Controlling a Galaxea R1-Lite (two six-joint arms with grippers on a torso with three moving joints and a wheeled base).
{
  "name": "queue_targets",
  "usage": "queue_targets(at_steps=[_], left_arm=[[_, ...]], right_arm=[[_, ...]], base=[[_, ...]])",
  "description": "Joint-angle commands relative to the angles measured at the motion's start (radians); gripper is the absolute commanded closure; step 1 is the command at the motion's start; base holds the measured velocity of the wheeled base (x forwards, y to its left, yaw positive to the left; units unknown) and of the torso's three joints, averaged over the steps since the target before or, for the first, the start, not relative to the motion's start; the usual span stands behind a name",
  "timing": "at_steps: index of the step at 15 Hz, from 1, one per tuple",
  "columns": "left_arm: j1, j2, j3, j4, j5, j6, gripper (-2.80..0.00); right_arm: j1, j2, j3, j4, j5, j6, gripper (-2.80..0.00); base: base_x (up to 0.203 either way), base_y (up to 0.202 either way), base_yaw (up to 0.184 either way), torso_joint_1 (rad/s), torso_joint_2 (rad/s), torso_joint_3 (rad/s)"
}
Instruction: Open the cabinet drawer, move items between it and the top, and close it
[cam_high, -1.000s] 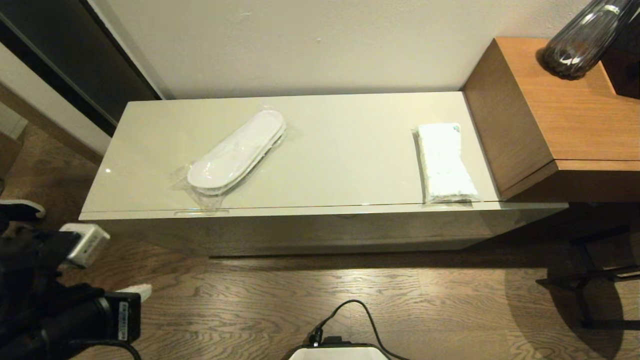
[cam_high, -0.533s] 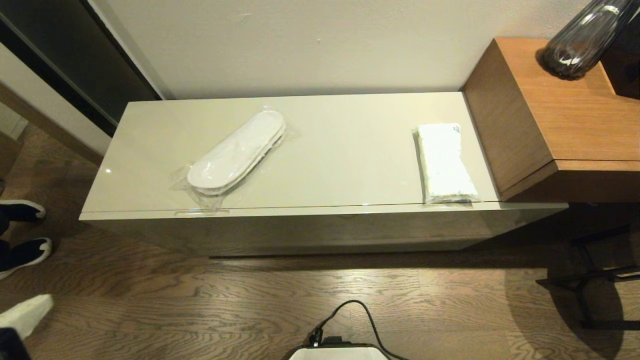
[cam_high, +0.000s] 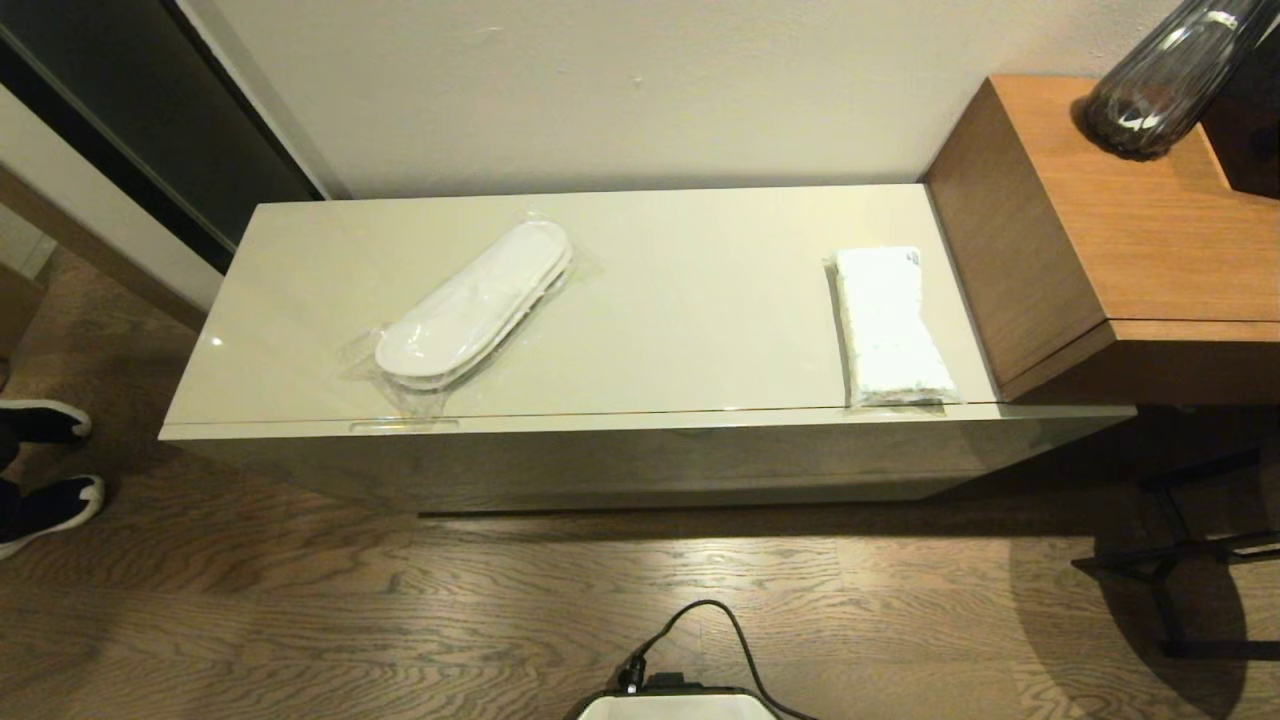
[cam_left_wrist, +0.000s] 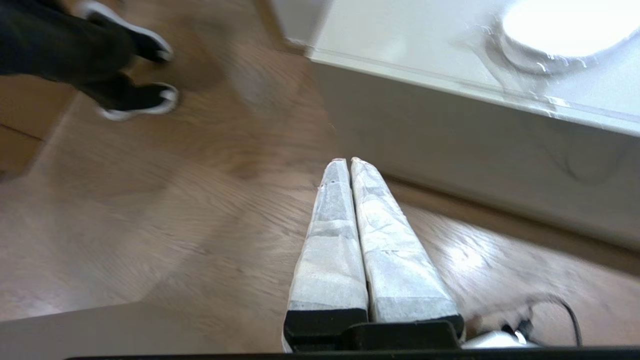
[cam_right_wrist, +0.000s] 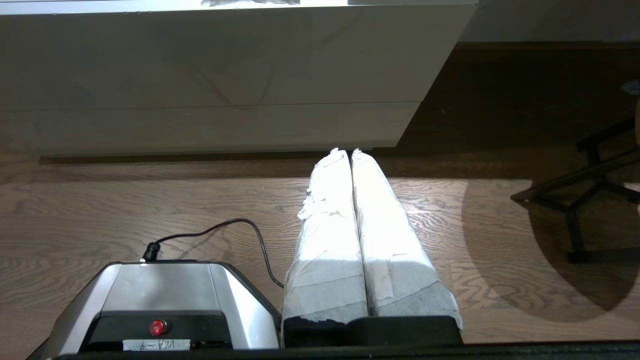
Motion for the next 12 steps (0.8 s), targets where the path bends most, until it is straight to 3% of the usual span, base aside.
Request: queue_targets(at_steps=[1, 3, 5, 6, 10, 12], left_arm=[[-0.046, -0.013, -0.003, 0.000, 0.058, -0.006, 0.00], [0.011, 0.005, 0.013, 0.003, 0.052, -0.055, 0.00], [0.104, 0.012, 0.064, -0.008, -0.021, -0.105, 0.00], [0.114, 0.008, 0.091, -0.025, -0.051, -0.106, 0.00], [0.123, -0.113, 0.218, -0.077, -0.188, -0.033, 0.00], [0.123, -0.172, 0.297, -0.165, -0.216, 0.002, 0.00]], right_arm=[[0.000, -0.001, 0.000, 0.001, 0.000, -0.001, 0.00], [0.000, -0.001, 0.000, 0.001, 0.000, -0.001, 0.00], [0.000, -0.001, 0.000, 0.001, 0.000, -0.001, 0.00], [0.000, -0.001, 0.000, 0.001, 0.000, -0.001, 0.00], [0.000, -0.001, 0.000, -0.001, 0.000, -0.001, 0.00], [0.000, -0.001, 0.000, 0.001, 0.000, -0.001, 0.00]], base=[[0.000, 0.000, 0.000, 0.000, 0.00, 0.000], [0.000, 0.000, 0.000, 0.000, 0.00, 0.000], [0.000, 0.000, 0.000, 0.000, 0.00, 0.000], [0.000, 0.000, 0.000, 0.000, 0.00, 0.000], [0.000, 0.000, 0.000, 0.000, 0.00, 0.000], [0.000, 0.000, 0.000, 0.000, 0.00, 0.000]])
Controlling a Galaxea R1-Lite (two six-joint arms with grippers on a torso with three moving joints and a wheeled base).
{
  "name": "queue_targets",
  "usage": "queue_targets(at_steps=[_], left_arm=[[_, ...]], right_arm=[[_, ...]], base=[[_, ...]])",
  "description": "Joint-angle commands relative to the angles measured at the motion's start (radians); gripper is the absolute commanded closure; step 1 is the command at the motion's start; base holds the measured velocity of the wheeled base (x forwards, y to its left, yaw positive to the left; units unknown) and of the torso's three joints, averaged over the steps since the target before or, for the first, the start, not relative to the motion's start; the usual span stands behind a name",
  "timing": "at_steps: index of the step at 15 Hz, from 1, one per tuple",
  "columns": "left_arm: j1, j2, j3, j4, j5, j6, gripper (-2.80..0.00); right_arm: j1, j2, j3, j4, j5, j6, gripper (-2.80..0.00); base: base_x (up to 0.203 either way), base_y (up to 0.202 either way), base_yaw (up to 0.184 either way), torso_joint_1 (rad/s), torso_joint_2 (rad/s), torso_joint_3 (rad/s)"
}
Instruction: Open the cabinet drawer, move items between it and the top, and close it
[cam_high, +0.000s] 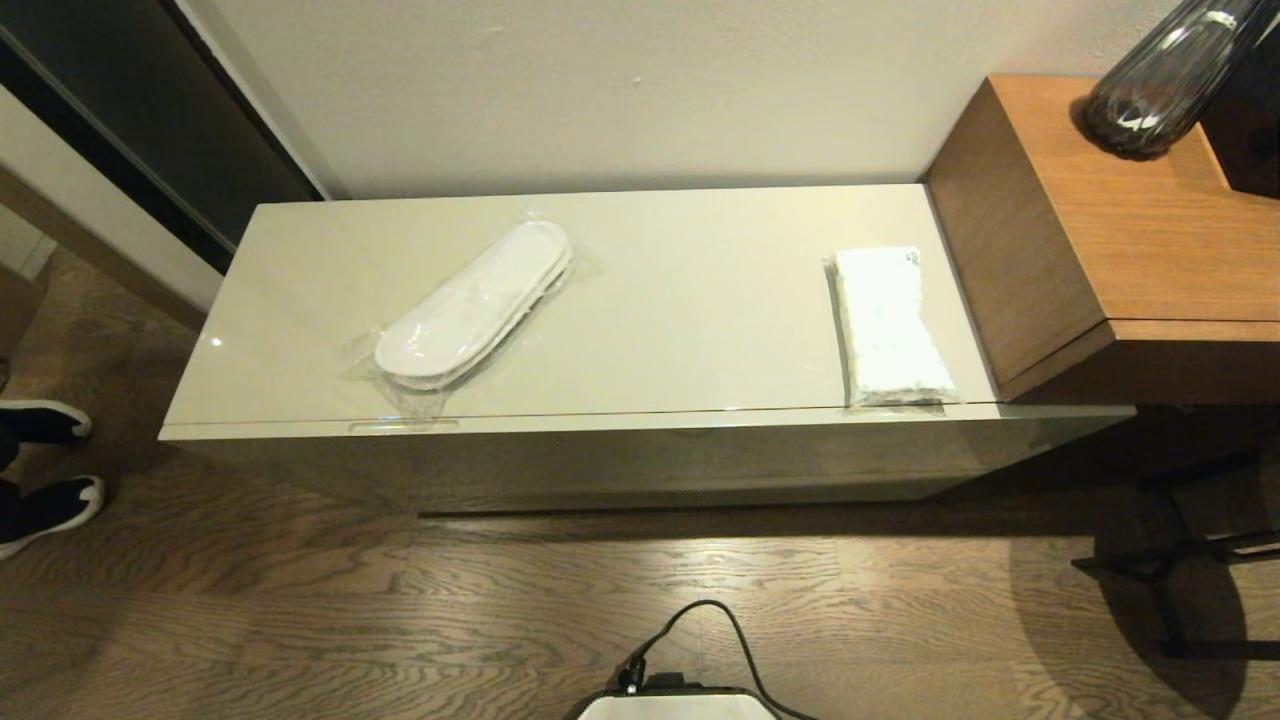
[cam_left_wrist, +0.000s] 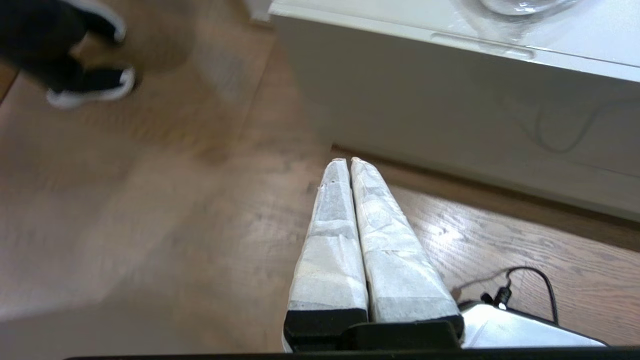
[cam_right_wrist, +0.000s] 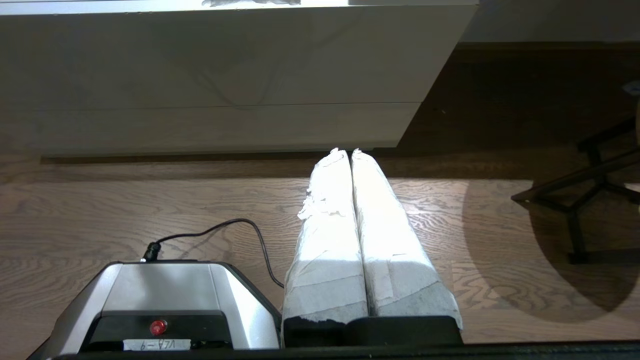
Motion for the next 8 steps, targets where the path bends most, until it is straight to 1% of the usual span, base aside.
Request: queue_targets(at_steps=[1, 2, 4, 6, 7, 8], left_arm=[[0.001, -0.100, 0.105, -0.076, -0.022, 0.039, 0.00], [0.000, -0.139, 0.158, -0.123, -0.040, 0.070, 0.00], [0.000, -0.197, 0.208, -0.214, -0.104, 0.111, 0.00], [0.000, -0.194, 0.215, -0.218, -0.162, 0.118, 0.00], [0.000, -0.194, 0.216, -0.217, -0.205, 0.114, 0.00], [0.000, -0.193, 0.221, -0.210, -0.269, 0.111, 0.00]], right_arm=[[0.000, 0.000, 0.000, 0.000, 0.001, -0.001, 0.00], [0.000, 0.000, 0.000, -0.001, 0.001, -0.001, 0.00], [0.000, 0.000, 0.000, 0.001, 0.001, -0.001, 0.00], [0.000, 0.000, 0.000, 0.001, 0.001, -0.001, 0.00], [0.001, 0.000, 0.000, 0.001, 0.001, -0.001, 0.00], [0.000, 0.000, 0.000, 0.000, 0.001, -0.001, 0.00]], base=[[0.000, 0.000, 0.000, 0.000, 0.00, 0.000], [0.000, 0.000, 0.000, 0.000, 0.00, 0.000], [0.000, 0.000, 0.000, 0.000, 0.00, 0.000], [0.000, 0.000, 0.000, 0.000, 0.00, 0.000], [0.000, 0.000, 0.000, 0.000, 0.00, 0.000], [0.000, 0.000, 0.000, 0.000, 0.00, 0.000]])
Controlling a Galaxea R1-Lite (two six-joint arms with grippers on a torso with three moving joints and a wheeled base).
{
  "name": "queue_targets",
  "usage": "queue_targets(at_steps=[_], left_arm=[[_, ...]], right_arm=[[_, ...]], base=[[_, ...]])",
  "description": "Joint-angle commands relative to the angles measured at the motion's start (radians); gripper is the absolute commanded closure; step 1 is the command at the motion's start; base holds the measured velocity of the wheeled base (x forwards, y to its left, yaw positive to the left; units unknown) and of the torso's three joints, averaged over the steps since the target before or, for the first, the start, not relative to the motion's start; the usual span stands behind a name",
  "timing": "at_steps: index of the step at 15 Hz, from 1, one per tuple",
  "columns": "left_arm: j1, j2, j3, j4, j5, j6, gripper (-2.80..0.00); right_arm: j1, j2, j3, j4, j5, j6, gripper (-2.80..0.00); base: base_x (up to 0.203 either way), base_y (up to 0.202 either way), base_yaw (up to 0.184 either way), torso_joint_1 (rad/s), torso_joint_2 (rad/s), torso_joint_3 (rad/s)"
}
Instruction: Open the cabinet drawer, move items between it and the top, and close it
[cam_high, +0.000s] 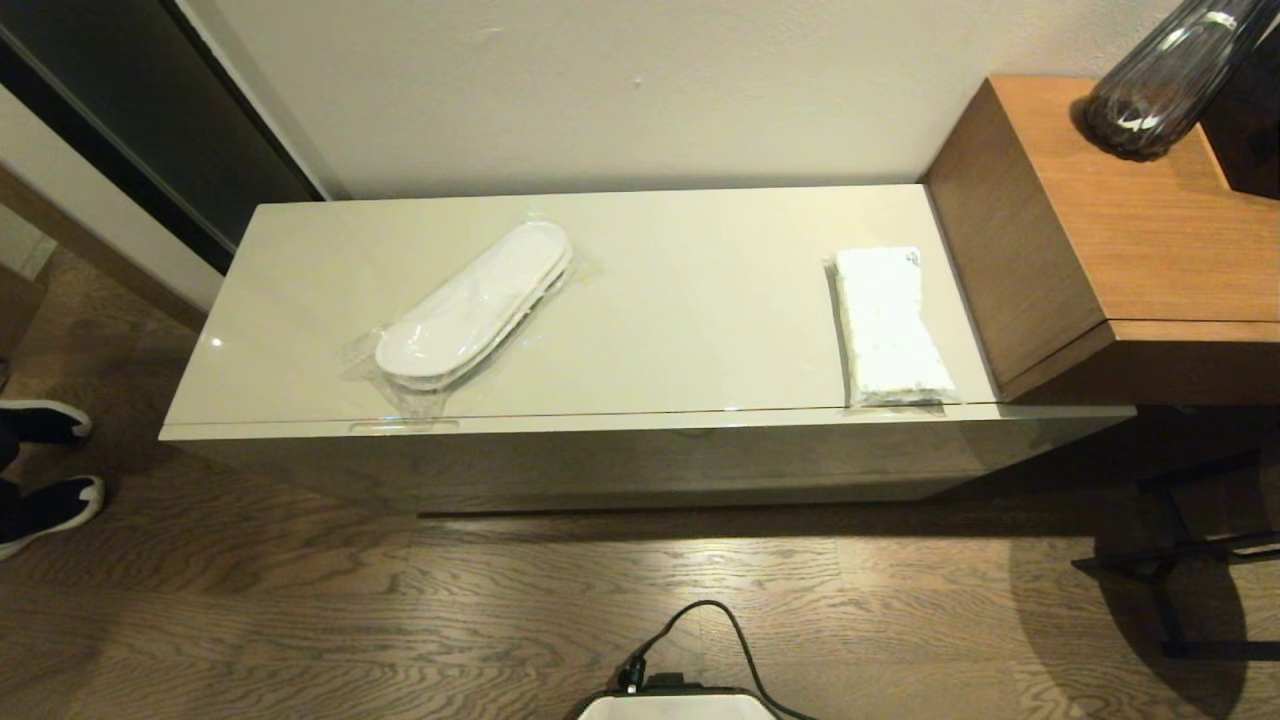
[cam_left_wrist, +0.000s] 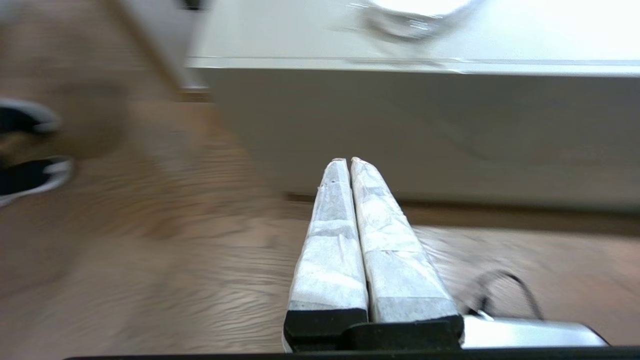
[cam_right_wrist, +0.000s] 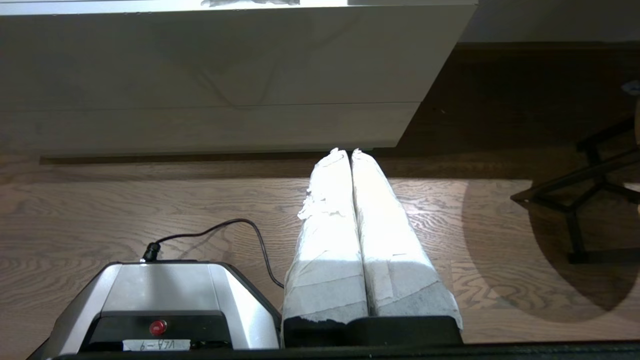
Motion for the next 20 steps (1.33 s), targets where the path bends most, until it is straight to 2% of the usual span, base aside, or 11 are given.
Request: queue_targets(at_steps=[1, 2, 3, 8, 20], left_arm=[[0.000, -0.009, 0.009, 0.055, -0.094, -0.003, 0.00], [0.000, -0.009, 0.005, 0.136, -0.100, -0.006, 0.00], [0.000, -0.010, -0.002, 0.155, -0.101, -0.008, 0.00], [0.000, -0.010, 0.008, 0.122, -0.101, -0.038, 0.00], [0.000, -0.010, 0.008, 0.116, -0.100, -0.040, 0.00]], right_arm=[[0.000, 0.000, 0.000, 0.000, 0.000, -0.001, 0.00], [-0.001, 0.000, 0.000, 0.001, 0.000, -0.001, 0.00], [0.001, 0.000, 0.000, -0.001, 0.000, -0.001, 0.00], [-0.001, 0.000, 0.000, 0.001, 0.000, -0.001, 0.00], [0.001, 0.000, 0.000, 0.001, 0.000, -0.001, 0.00]], base=[[0.000, 0.000, 0.000, 0.000, 0.00, 0.000], [0.000, 0.000, 0.000, 0.000, 0.00, 0.000], [0.000, 0.000, 0.000, 0.000, 0.00, 0.000], [0.000, 0.000, 0.000, 0.000, 0.00, 0.000], [0.000, 0.000, 0.000, 0.000, 0.00, 0.000]])
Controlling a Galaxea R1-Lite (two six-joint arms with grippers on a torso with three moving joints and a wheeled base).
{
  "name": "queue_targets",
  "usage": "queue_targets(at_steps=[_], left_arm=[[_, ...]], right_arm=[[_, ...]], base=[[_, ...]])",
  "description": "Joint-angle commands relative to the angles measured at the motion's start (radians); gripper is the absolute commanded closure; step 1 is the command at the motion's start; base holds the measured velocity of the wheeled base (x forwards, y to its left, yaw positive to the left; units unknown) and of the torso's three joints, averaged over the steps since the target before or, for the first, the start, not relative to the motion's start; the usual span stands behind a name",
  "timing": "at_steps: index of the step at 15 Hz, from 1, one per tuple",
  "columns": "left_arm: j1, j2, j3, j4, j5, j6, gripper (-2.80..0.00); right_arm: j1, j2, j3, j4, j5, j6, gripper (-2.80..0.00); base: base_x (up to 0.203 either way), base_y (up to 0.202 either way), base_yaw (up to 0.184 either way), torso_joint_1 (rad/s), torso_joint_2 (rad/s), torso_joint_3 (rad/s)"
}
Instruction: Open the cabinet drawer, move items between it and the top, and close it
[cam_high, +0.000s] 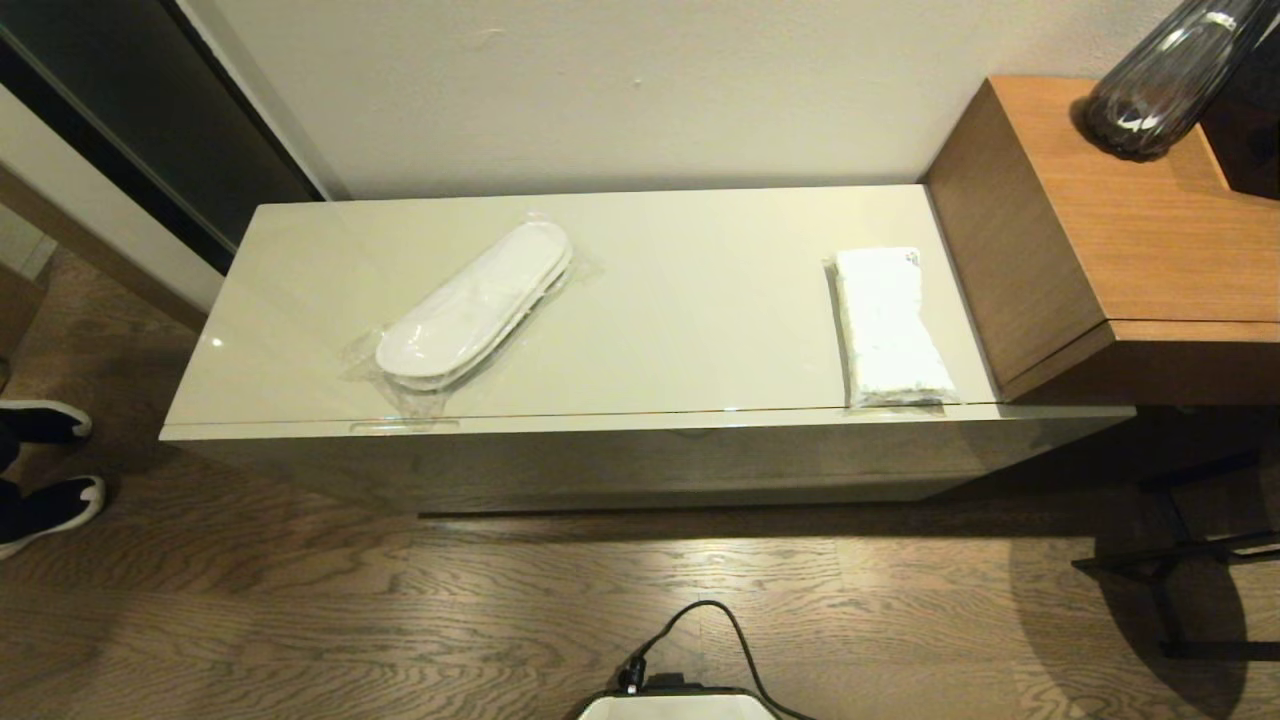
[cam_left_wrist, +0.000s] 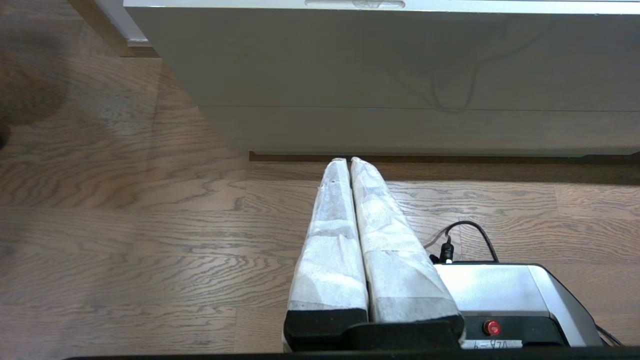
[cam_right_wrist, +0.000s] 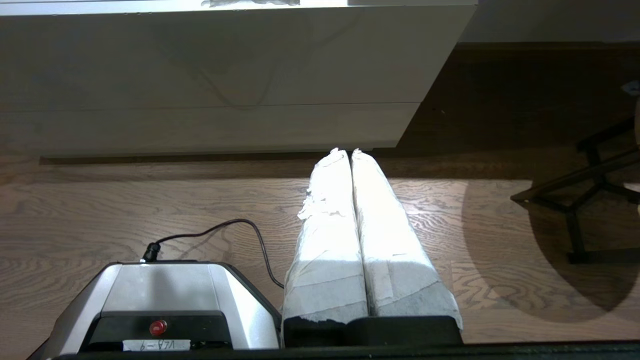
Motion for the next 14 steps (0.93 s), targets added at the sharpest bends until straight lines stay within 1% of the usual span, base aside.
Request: queue_targets(at_steps=[1, 10, 11, 12, 14], left_arm=[[0.000, 0.002, 0.000, -0.001, 0.000, -0.001, 0.00], [0.000, 0.002, 0.001, -0.001, 0.000, -0.001, 0.00], [0.000, 0.002, 0.000, -0.001, 0.000, -0.001, 0.00], [0.000, 0.002, 0.000, -0.001, 0.000, -0.001, 0.00], [0.000, 0.002, 0.000, -0.001, 0.000, -0.001, 0.00]], right_arm=[[0.000, 0.000, 0.000, -0.001, 0.001, -0.001, 0.00], [0.001, 0.000, 0.002, 0.004, -0.003, 0.002, 0.00], [0.000, 0.000, 0.002, 0.002, -0.006, 0.009, 0.00], [0.000, 0.000, 0.002, -0.001, -0.009, 0.038, 0.00], [0.000, 0.000, 0.002, -0.001, -0.009, 0.041, 0.00]], base=[[0.000, 0.000, 0.000, 0.000, 0.00, 0.000], [0.000, 0.000, 0.000, 0.000, 0.00, 0.000], [0.000, 0.000, 0.000, 0.000, 0.00, 0.000], [0.000, 0.000, 0.000, 0.000, 0.00, 0.000], [0.000, 0.000, 0.000, 0.000, 0.00, 0.000]])
